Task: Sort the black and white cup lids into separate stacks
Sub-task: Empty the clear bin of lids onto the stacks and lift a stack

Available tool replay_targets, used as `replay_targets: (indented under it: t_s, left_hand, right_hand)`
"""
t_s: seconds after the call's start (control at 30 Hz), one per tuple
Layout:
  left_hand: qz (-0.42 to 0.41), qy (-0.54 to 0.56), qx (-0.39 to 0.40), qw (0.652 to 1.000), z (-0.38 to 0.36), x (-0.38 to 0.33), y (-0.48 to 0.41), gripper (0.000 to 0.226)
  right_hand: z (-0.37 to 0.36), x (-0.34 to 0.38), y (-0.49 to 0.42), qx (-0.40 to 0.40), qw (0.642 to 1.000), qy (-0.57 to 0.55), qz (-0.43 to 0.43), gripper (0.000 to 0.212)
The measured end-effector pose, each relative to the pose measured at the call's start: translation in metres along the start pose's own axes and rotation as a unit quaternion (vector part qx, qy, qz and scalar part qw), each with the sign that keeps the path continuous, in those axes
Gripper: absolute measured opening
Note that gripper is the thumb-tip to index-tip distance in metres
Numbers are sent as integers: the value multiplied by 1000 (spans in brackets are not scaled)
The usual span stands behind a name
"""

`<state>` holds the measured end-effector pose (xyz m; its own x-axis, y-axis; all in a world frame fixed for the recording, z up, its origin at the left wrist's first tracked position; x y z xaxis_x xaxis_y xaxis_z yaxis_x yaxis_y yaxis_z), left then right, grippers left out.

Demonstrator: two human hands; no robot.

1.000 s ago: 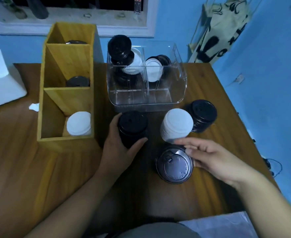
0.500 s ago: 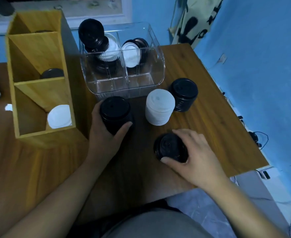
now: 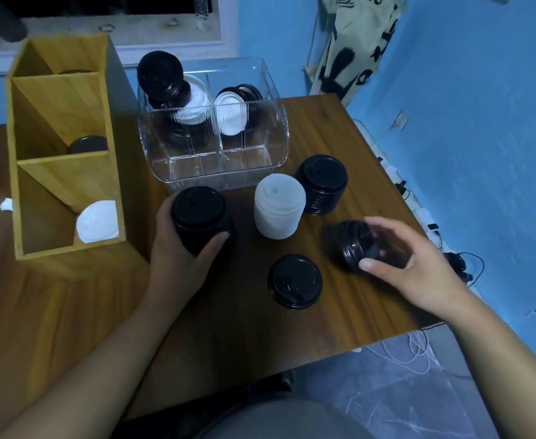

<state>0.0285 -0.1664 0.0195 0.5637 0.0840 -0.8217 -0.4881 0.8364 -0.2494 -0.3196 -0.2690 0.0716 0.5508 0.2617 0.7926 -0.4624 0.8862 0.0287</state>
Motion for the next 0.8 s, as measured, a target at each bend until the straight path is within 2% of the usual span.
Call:
replay_targets:
  t_s: [0.13, 0.23, 0.3, 0.4, 0.5, 0.8]
  left_hand:
    - [-4, -9, -7, 1000, 0, -4, -2, 91]
    - [-11, -8, -5, 1000, 0, -4, -2, 91]
    - [-13, -8, -9, 1000, -1, -5, -1, 92]
    - [-23, -9, -17, 1000, -1, -8, 0, 85]
    - [-15, -3, -22, 1000, -2, -11, 1, 81]
    - [-11, -5, -31, 999, -6, -8, 2, 88]
  right_hand:
    - [12, -26, -23, 82, 990, 115, 21, 69]
    - [10, -38, -29, 127, 984, 118, 38, 78]
    - [8, -44, -26, 117, 986, 110, 40, 82]
    - [0, -46, -23, 75, 985, 152, 37, 88]
    - [-5, -42, -21, 42, 983, 166, 60, 85]
    - [8, -28, -22, -9, 998, -5, 59, 67]
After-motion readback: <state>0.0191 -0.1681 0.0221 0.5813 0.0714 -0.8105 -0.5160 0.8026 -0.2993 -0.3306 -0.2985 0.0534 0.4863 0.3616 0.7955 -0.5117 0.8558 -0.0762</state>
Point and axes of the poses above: each hand's wrist, its own y-axis away from the middle knuckle, its own z-axis out of the back of the hand, x = y × z, the point moved 2 cm from there along -y, towards the middle knuckle
